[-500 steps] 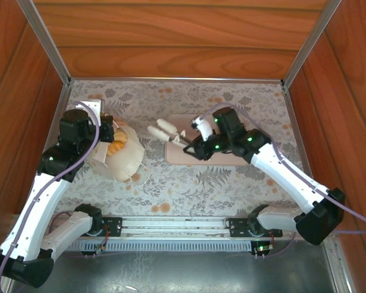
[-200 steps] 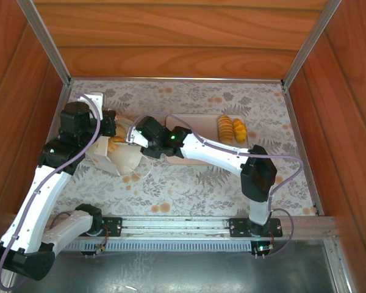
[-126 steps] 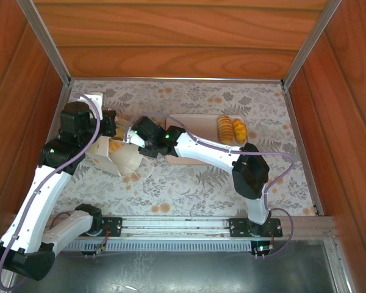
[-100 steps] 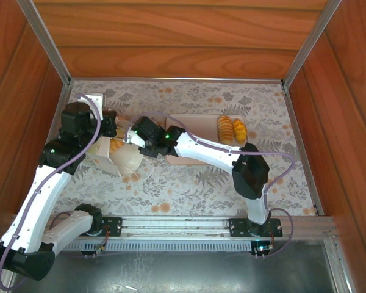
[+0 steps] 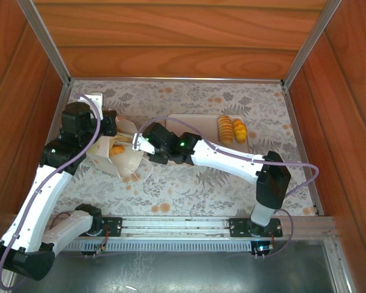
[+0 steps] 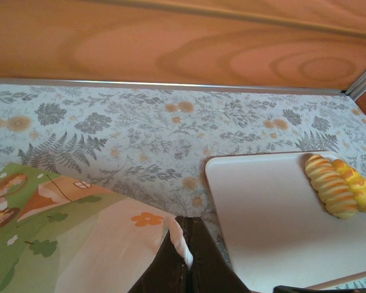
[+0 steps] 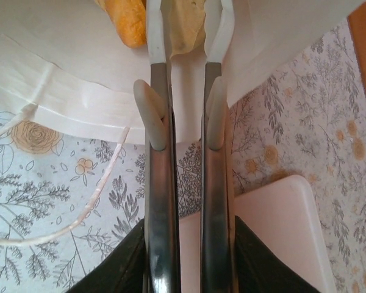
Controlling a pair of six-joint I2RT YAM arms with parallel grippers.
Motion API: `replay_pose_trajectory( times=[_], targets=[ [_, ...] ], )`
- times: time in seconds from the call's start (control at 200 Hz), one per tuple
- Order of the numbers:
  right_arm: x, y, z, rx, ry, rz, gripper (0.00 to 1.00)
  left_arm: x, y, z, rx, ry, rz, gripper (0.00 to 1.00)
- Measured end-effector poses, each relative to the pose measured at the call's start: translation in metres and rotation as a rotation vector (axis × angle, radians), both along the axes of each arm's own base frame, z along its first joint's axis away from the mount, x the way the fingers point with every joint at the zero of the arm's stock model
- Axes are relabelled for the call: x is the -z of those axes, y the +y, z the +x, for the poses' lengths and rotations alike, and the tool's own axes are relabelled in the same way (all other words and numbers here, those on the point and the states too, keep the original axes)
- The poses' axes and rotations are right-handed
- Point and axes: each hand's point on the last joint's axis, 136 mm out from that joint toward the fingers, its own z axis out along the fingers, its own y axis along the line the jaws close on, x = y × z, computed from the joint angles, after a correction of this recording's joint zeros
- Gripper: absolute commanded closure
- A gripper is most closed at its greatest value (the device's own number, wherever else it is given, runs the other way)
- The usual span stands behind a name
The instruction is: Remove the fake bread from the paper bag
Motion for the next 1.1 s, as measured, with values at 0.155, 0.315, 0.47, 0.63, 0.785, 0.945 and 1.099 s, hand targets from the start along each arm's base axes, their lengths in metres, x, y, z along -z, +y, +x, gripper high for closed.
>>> replay_pose_trajectory(
  times=[0.155, 0.315, 0.47, 0.63, 0.785, 0.945, 1.099],
  targets=[
    [0.0, -0.015, -0.008, 0.012, 0.0, -0.005, 0.78, 0.001, 0.0, 0.001, -0.002, 0.002, -0.003, 1.0],
    [-0.014, -0.034, -0.02, 0.029, -0.008, 0.02, 0.78, 0.001, 0.0, 0.002, -0.009, 0.007, -0.014, 1.0],
    [-0.038, -0.067, -0.031, 0.084, -0.025, 0.076, 0.78, 0.002, 0.001, 0.003, -0.018, 0.008, -0.013, 1.0],
    [-0.052, -0.109, -0.038, 0.175, -0.039, 0.092, 0.78, 0.002, 0.002, 0.004, -0.026, 0.01, -0.01, 1.0],
    [-0.055, -0.15, -0.04, 0.303, -0.047, 0.066, 0.77, 0.004, 0.003, 0.006, -0.032, 0.013, -0.006, 1.0],
    [-0.046, -0.195, -0.028, 0.499, -0.023, 0.015, 0.75, 0.001, 0.003, 0.007, -0.038, 0.001, -0.012, 1.0],
    [-0.02, -0.241, -0.013, 0.721, 0.044, -0.1, 0.75, 0.001, 0.004, 0.007, -0.042, 0.0, -0.01, 1.0]
  ],
)
